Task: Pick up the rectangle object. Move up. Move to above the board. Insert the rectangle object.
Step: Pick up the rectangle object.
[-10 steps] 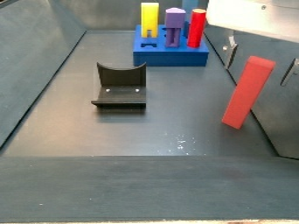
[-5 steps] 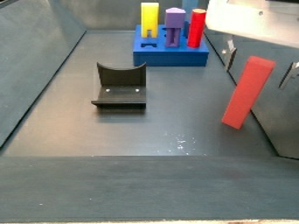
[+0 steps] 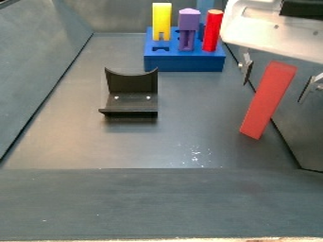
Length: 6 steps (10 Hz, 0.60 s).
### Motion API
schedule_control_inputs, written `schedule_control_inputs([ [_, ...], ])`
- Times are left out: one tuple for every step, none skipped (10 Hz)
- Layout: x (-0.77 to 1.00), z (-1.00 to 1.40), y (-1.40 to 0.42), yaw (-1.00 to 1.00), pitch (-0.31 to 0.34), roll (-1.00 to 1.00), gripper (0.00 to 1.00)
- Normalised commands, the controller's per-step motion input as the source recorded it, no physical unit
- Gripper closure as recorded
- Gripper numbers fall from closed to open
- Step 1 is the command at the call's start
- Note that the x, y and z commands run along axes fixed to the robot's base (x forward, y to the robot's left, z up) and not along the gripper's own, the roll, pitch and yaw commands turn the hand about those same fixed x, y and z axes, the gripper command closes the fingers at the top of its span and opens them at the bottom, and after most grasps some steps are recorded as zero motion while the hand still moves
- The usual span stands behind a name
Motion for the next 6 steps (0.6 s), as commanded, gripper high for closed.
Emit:
schedule_control_inputs([
  [0.00,0.00,0.00,0.00,0.000,0.00,0.00],
  [0.00,0.00,0.00,0.00,0.000,0.00,1.00],
  [0.00,0.00,0.00,0.00,0.000,0.00,1.00],
  [0.00,0.00,0.00,0.00,0.000,0.00,1.00],
  [0.00,0.00,0.00,0.00,0.000,0.00,1.00],
  [0.00,0.00,0.00,0.00,0.000,0.00,1.00],
])
